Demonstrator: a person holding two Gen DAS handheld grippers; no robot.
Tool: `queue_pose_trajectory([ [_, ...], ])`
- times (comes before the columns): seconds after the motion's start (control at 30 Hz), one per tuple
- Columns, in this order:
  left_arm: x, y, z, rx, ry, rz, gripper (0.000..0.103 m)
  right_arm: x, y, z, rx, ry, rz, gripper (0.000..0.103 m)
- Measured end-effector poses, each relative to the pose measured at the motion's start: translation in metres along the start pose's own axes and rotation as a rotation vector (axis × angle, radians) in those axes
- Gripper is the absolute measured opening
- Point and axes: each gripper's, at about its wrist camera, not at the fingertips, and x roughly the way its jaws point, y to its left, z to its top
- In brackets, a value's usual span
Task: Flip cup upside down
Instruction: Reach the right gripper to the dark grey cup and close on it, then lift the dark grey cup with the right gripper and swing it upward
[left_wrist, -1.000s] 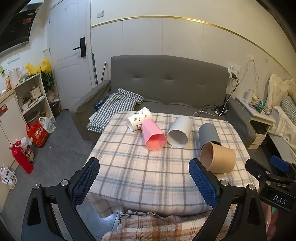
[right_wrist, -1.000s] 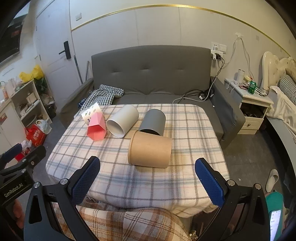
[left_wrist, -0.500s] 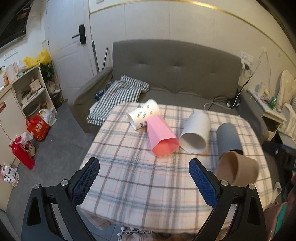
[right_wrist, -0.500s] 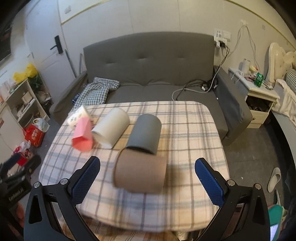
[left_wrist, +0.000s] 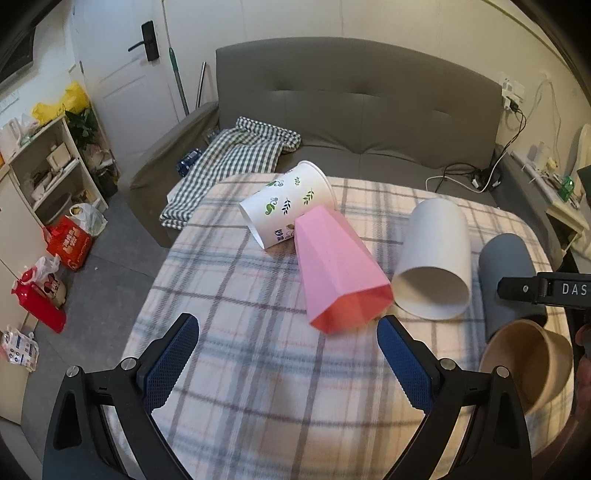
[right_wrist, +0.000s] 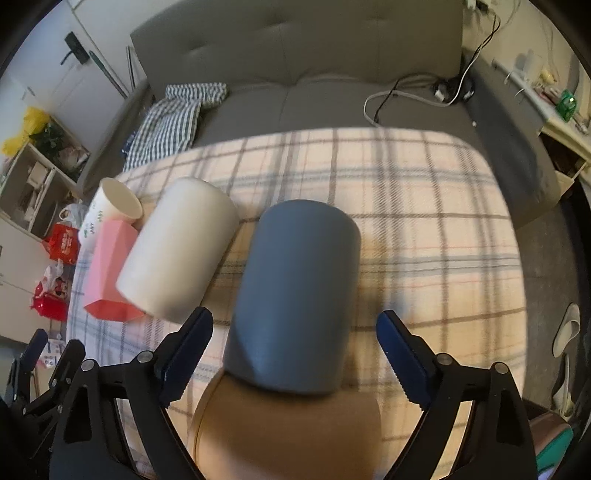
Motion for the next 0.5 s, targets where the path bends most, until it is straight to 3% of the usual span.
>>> queue_pose_trajectory([
  [0.13, 0.01, -0.001, 0.002, 0.004, 0.016, -0.007, 0.1, 0.018, -0.005, 0.01, 0.027, 0.064, 0.03, 0.079],
  [0.27, 0.01, 0.002, 0.001, 0.005, 0.023, -0.006, 0.1, 0.035, -0.009, 0.015, 0.064, 0.125, 0.091, 0.074],
  [0.5, -0.008, 0.014, 0.002, -0.026, -0.004, -0.006, 0.1, 0.004, 0.0, 0.014, 0.064, 0.033, 0.092, 0.073],
])
